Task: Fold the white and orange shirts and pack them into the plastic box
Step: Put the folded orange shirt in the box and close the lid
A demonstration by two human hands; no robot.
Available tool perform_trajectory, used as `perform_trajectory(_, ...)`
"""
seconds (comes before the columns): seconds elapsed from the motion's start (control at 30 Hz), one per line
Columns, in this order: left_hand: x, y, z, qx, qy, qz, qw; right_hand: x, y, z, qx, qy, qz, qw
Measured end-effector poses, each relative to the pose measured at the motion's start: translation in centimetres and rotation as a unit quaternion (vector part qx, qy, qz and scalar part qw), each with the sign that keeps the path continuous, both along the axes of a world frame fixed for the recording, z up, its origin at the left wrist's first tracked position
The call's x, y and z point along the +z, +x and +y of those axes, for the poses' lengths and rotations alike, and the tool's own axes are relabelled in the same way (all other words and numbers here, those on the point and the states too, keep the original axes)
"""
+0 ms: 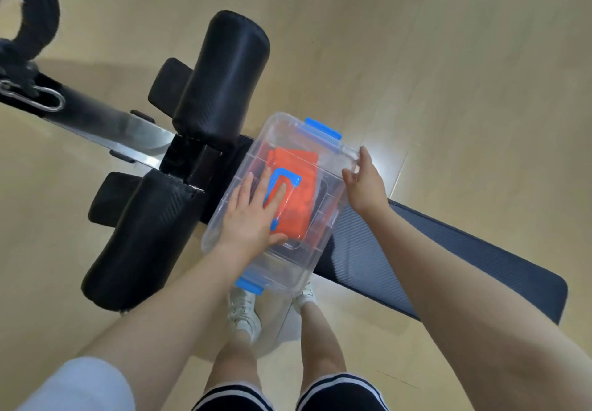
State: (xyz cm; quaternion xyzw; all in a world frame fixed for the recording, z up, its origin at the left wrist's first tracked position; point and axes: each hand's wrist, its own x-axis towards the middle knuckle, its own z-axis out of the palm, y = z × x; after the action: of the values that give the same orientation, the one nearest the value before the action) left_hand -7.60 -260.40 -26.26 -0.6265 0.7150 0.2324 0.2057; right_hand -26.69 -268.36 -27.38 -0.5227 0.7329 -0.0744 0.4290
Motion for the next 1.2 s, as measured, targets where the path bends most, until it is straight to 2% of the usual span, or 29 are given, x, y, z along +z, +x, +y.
perform_trajectory(0.1, -0.7, -0.1, -0.4, 0.014, -0.004, 0.004, 1.0, -0.1, -0.4, -1.7, 0.001, 0.015, 0.009, 1.0)
perform_trajectory(0.23, -0.7, -0.3, -0.6, 0.02, -0.003, -0.002, 1.0, -0.3, -1.4, -3.0, -0.005, 0.065, -0.028, 0.997)
perform_trajectory(0.33, -0.7, -0.5, -0.6, 0.034, 0.001, -0.007, 0.999, -0.5, -1.3, -4.1, 0.068, 0.049, 0.025, 0.996)
perform_trajectory(0.47, -0.9, -0.6, -0.6, 0.041, -0.003, -0.014, 0.999, -0.6, 0.3, -6.2, 0.156, 0.049, -0.018, 0.986)
perform_trajectory(0.57, -0.9, -0.7, -0.7, 0.046, -0.003, -0.011, 0.999, -0.8, 0.8, -7.6, 0.196, 0.041, -0.004, 0.98)
perform_trajectory(0.7, -1.0, -1.0, -0.6, 0.044, 0.006, -0.025, 0.999, -0.7, 1.0, -7.4, 0.231, -0.017, 0.019, 0.973)
perform_trajectory(0.8, -0.3, -1.4, -0.7, 0.085, 0.019, 0.023, 0.996, -0.1, 1.6, -6.8, 0.244, -0.058, 0.072, 0.965)
perform_trajectory(0.87, 0.6, -1.6, -0.1, 0.175, -0.015, 0.097, 0.98, 0.3, 2.2, -6.5, 0.273, -0.084, 0.145, 0.947)
perform_trajectory(0.97, 1.4, -1.6, 2.1, 0.364, -0.126, 0.139, 0.912, 0.7, 3.1, -5.2, 0.322, -0.131, 0.198, 0.917)
perform_trajectory(1.03, 1.6, -1.4, 3.9, 0.507, -0.143, 0.105, 0.844, 0.8, 3.9, -3.9, 0.363, -0.141, 0.179, 0.904)
perform_trajectory(1.07, 1.4, -1.4, 4.8, 0.581, -0.121, 0.084, 0.8, 0.8, 4.3, -3.2, 0.384, -0.131, 0.167, 0.899)
perform_trajectory(1.13, 1.0, -1.4, 6.5, 0.731, -0.024, 0.076, 0.677, 0.6, 5.1, -1.5, 0.415, -0.103, 0.15, 0.891)
perform_trajectory(1.2, 0.1, -1.6, 7.6, 0.833, 0.065, 0.149, 0.529, 0.1, 5.3, 0.1, 0.429, -0.111, 0.143, 0.885)
